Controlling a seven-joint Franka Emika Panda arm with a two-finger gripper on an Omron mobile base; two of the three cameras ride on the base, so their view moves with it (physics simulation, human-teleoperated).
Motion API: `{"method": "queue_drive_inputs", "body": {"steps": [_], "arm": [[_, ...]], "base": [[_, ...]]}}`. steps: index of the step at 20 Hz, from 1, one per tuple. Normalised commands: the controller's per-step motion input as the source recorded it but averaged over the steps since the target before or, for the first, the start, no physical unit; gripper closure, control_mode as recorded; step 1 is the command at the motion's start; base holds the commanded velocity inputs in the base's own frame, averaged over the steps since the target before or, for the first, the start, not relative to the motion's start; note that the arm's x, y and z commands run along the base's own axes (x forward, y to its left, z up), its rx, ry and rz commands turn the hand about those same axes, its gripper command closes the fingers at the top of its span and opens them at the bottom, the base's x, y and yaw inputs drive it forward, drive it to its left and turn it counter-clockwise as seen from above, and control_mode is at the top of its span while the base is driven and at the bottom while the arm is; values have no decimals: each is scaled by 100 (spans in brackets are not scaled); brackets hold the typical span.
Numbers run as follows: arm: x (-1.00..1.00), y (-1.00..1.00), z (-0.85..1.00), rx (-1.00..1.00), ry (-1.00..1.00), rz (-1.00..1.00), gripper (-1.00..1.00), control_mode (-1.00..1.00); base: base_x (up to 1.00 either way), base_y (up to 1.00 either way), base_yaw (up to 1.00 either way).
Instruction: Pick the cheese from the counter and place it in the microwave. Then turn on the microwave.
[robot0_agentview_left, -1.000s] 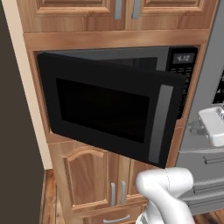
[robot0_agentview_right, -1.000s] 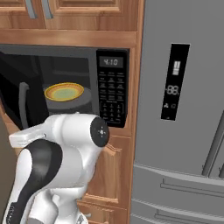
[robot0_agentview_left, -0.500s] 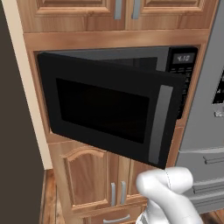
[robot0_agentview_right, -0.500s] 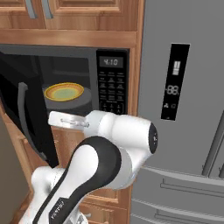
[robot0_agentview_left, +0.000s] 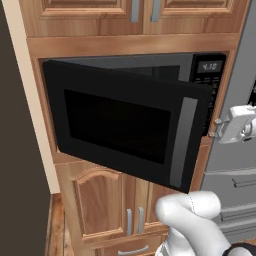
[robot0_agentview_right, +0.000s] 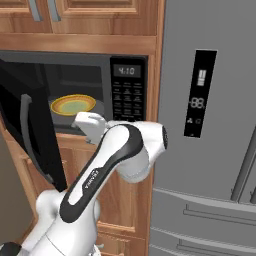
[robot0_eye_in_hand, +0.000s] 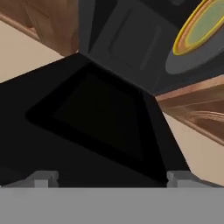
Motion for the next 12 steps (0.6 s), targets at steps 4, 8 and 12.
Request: {"method": "queue_drive_inputs", "body": {"steps": [4,8,12], "arm": [[22,79,-9,0,18,6,-100,-100],[-16,46,0,1,6,11,-100,-100],[-57,68,0,0,0,14,-100,-100]], "base": [[0,0,0],[0,0,0],[0,0,0]]}}
